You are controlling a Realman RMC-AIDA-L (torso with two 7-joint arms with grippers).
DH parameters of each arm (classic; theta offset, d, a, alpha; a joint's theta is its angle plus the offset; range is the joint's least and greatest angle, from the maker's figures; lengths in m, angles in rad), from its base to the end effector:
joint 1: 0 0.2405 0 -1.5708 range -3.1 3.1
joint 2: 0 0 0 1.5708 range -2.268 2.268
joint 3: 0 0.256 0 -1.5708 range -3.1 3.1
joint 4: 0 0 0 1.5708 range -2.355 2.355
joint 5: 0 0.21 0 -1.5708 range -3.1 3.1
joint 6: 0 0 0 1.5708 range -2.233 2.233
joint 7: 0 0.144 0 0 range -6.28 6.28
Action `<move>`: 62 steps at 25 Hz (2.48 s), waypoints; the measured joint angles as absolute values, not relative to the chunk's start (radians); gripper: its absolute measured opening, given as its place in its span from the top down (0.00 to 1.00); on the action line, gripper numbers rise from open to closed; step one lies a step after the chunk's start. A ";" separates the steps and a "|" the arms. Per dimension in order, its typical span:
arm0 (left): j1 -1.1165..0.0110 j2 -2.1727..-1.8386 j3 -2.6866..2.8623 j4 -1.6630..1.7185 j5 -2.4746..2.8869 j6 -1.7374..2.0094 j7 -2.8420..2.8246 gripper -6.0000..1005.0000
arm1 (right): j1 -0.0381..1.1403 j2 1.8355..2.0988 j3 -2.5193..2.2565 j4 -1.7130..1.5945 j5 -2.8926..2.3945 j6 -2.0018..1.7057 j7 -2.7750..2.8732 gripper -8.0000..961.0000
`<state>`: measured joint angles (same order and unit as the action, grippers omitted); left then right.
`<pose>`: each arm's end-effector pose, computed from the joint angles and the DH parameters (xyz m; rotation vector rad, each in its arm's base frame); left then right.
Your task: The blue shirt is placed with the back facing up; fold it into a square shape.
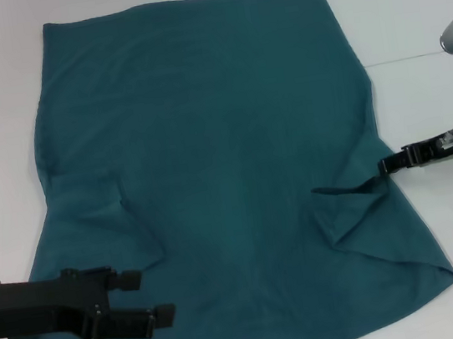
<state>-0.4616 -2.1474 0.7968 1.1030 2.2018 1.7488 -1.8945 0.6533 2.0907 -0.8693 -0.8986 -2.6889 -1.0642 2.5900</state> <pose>-0.2379 0.3091 0.0207 -2.8520 -0.9537 -0.3874 0.2883 0.4082 0.0294 -1.9993 1.4186 -0.0369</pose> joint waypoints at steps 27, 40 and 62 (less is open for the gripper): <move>-0.459 -2.148 0.799 1.101 2.204 1.750 -1.895 0.07 | 0.679 2.091 -0.881 -0.810 -2.646 -0.961 2.567 0.26; -0.459 -2.148 0.798 1.101 2.204 1.745 -1.894 0.07 | 0.682 2.088 -0.881 -0.782 -2.598 -0.942 2.529 0.47; -0.459 -2.148 0.797 1.099 2.204 1.748 -1.895 0.07 | 0.703 2.078 -0.875 -0.792 -2.394 -0.952 2.487 0.95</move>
<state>-0.4586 -2.1475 0.7975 1.0985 2.2043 1.7476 -1.8954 0.7035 2.0780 -0.8749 -0.7921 -2.3938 -0.9520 2.4869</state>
